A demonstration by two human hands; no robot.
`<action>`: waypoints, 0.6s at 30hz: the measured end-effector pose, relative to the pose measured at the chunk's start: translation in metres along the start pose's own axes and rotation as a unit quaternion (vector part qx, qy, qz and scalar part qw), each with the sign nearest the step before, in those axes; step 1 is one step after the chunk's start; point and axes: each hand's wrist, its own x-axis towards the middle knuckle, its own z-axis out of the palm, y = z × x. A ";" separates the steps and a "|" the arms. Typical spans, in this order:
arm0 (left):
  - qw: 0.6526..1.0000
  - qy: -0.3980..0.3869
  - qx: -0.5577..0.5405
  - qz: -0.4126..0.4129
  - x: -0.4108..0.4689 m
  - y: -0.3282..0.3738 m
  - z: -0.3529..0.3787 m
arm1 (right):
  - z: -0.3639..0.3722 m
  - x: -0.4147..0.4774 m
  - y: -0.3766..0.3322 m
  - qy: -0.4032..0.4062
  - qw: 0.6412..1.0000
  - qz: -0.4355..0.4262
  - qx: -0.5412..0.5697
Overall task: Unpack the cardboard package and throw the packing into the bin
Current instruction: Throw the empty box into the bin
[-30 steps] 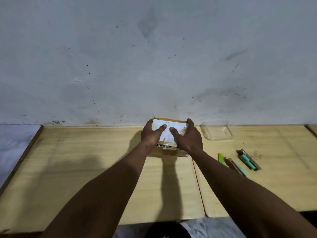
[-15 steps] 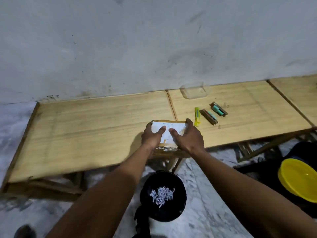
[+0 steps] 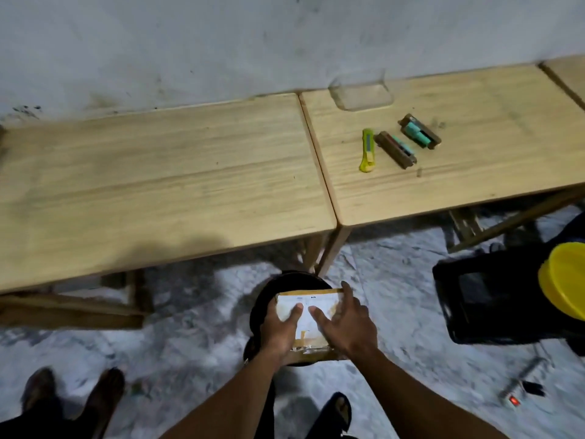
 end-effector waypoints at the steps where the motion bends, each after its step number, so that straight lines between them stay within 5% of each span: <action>1: 1.000 -0.001 0.007 -0.007 0.015 -0.012 0.005 | 0.017 0.011 0.008 -0.011 1.000 0.007 0.010; 10: 0.997 -0.038 0.046 -0.047 0.132 -0.059 0.032 | 0.109 0.112 0.044 -0.080 0.995 0.031 0.044; 18: 0.982 -0.107 0.100 -0.120 0.164 -0.035 0.002 | 0.085 0.124 0.044 -0.118 0.992 0.013 0.032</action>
